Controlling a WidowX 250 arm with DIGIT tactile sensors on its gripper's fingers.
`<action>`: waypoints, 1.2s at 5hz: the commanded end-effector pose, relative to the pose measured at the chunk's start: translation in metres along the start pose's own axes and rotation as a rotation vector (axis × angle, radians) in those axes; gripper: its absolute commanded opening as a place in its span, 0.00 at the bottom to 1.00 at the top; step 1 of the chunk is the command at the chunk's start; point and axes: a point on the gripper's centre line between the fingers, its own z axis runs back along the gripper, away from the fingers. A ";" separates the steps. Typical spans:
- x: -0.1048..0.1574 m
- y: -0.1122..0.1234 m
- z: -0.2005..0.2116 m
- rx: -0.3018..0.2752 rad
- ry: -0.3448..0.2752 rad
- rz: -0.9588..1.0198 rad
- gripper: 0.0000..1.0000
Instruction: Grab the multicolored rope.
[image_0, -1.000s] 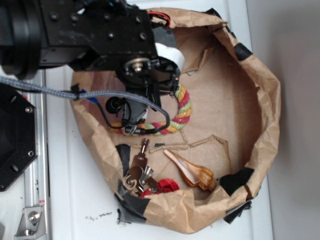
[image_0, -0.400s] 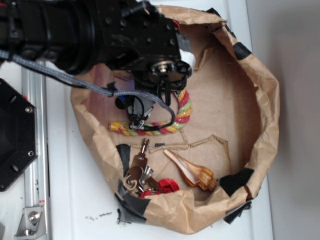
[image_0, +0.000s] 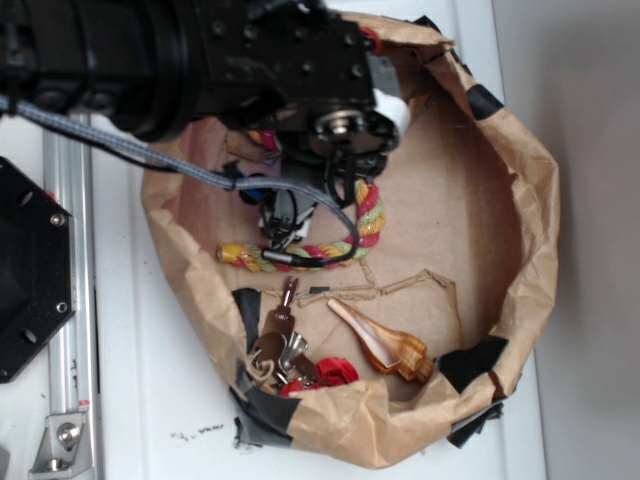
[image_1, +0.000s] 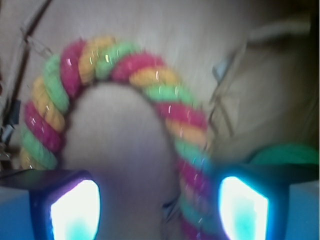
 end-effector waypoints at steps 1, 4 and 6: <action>0.028 -0.003 0.025 0.098 -0.060 -0.243 1.00; 0.037 -0.025 -0.036 -0.019 -0.032 -0.365 1.00; 0.032 -0.037 -0.051 -0.006 -0.006 -0.317 0.00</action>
